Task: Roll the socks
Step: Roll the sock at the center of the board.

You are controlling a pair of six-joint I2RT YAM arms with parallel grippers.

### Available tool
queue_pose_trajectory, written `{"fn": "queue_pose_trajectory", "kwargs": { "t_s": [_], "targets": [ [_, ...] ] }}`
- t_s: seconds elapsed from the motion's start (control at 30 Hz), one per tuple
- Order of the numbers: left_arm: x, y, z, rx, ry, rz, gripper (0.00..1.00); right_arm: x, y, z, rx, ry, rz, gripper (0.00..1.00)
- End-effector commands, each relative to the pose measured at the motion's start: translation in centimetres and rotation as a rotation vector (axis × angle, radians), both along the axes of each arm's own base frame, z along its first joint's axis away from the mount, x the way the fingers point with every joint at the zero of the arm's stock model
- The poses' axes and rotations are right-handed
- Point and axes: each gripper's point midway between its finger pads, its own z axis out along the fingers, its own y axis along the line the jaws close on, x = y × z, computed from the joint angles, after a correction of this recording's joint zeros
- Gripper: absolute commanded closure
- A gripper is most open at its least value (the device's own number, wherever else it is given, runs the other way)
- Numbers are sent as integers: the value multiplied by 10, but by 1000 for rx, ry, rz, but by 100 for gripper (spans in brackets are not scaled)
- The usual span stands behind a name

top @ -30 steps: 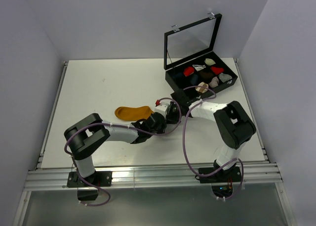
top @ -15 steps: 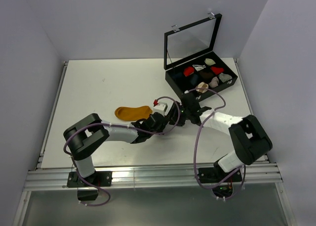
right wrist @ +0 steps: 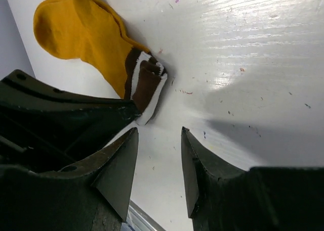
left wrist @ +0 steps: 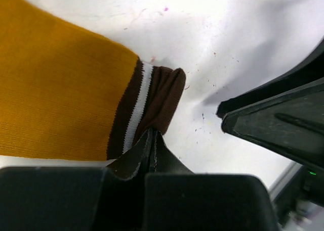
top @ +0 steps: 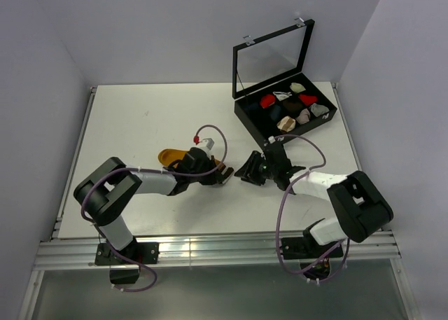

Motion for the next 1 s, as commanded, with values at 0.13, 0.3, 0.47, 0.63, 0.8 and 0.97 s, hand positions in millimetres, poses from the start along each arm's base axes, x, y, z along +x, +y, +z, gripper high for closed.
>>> {"fn": "queue_pose_trajectory", "kwargs": {
  "t_s": [0.13,0.3,0.47,0.63,0.8,0.97],
  "targets": [
    [-33,18,-21,-77,248,-26,99,17,24,9,111,-89,33,53],
    [-31,19,-24,-113,295,-7,99,18,34,-6,120,-45,46,54],
    [-30,22,-25,-132,318,5,99,16,38,-20,113,-18,46,55],
    [-30,25,-25,-156,335,9,100,12,42,-36,113,19,53,63],
    [-28,29,-25,-153,330,8,99,11,43,-40,113,20,59,84],
    [-21,34,-22,-109,265,1,93,19,40,-32,60,7,59,100]
  ]
}}
